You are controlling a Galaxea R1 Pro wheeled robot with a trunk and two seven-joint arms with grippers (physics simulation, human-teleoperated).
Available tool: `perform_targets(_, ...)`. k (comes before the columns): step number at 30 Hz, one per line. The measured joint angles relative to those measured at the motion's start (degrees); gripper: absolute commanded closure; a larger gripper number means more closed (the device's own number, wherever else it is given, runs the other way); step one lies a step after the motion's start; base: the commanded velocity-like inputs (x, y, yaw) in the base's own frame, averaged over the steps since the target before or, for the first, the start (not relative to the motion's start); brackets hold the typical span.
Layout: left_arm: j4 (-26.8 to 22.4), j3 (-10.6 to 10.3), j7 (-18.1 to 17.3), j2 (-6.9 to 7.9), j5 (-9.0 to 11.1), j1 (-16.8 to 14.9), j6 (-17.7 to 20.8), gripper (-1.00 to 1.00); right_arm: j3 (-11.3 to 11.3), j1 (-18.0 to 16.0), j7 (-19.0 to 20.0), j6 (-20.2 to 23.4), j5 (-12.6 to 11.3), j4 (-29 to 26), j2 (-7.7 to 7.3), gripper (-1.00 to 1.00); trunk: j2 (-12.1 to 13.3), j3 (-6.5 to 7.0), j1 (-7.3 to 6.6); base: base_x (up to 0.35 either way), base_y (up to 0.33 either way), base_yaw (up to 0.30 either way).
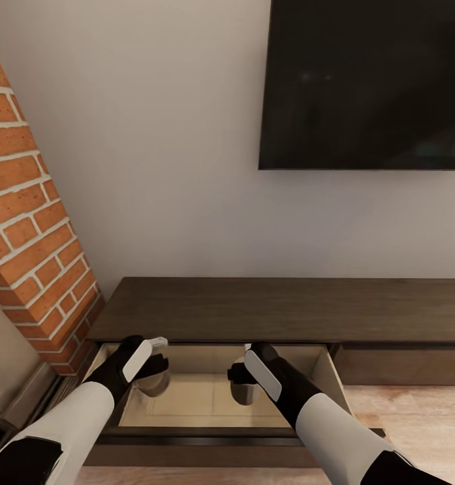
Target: Place each of the two pumpkins and all three candles from the living room inside a cabinet in the living room (use any cabinet), then make sure every cabinet is closed, and position the cauldron so it is next to a table in the living room.
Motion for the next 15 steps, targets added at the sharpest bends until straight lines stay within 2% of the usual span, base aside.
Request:
perform_targets(3, 0.03, 0.00, -4.16, 0.11, 0.02, 0.04, -0.08, 1.00, 0.00, 0.00, -0.01, -0.01, -0.03, -0.02, -0.03, 1.00, 0.00, 0.00, 0.00, 0.014, 0.228, 0.000)
perform_targets(6, 0.13, -0.07, -6.41, 0.12, -0.30, 0.04, 0.03, 1.00, 0.00, 0.00, 0.01, -0.03, -0.08, -0.02, 0.02, 1.00, 0.00, 0.00, 0.00, 0.003, 0.231, 0.000)
perform_targets(15, 0.43, -0.11, -7.19, 0.08, -0.57, 0.05, 0.17, 1.00, 0.00, 0.00, 0.11, -0.01, -0.51, 0.31, 0.03, 1.00, 0.00, -0.34, 0.00, 0.000, 0.030, 0.000)
